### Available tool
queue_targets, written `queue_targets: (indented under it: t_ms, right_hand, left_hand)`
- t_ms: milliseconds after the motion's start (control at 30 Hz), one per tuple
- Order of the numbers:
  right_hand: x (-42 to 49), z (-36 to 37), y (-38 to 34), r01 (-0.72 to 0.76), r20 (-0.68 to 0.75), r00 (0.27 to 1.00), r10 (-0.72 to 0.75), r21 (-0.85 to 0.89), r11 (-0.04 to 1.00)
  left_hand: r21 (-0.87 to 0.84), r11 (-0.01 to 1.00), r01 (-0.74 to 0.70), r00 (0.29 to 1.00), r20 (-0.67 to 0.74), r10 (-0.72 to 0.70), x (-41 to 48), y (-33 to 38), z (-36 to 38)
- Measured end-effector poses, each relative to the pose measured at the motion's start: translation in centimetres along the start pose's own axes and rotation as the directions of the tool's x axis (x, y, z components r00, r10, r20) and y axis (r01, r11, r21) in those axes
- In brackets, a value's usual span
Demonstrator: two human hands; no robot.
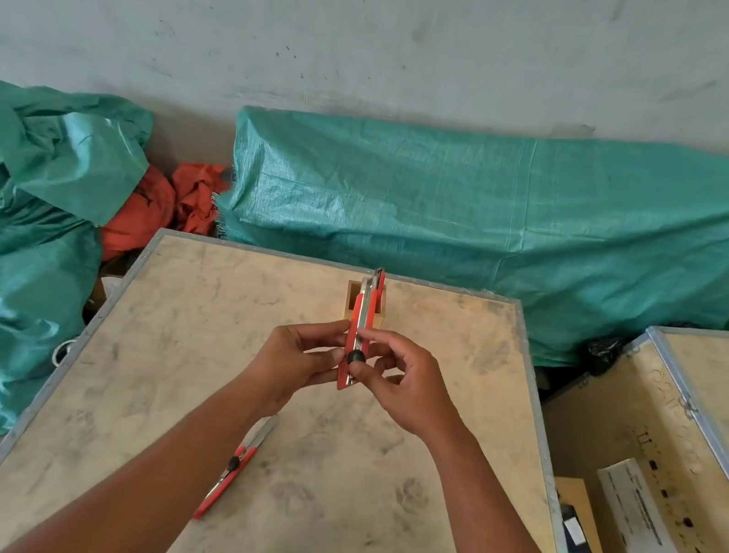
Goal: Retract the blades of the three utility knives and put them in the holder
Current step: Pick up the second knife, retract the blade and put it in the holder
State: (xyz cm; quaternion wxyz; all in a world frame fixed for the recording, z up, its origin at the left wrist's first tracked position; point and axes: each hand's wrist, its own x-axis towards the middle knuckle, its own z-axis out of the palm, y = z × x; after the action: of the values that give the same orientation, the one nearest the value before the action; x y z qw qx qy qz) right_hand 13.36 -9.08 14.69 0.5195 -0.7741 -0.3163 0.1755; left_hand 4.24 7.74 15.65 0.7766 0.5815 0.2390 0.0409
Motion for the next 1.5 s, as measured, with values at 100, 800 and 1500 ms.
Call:
queue_targets:
  t_ms: [100,800,1500]
  right_hand:
    - [0.3,-0.2,-0.1,-0.012,0.012,1.000,0.012,-0.024,1.000]
    - [4.1,-1.0,2.1,-0.092,-0.133,0.986,0.100,0.066,0.994]
    - [20.3,-0.7,8.8,-0.018,-0.325,0.944,-0.060,-0.229,0.973]
  left_hand:
    - [-0.022,1.000,0.001,1.000,0.010,-0.001,0.3,0.1,-0.3]
    - [0.105,0.991,0.082,0.996,0.011,-0.084,3.5,0.0,0.7]
    - [0.826,0.560,0.072,0.992,-0.001,-0.126,22.6,-0.8,-2.7]
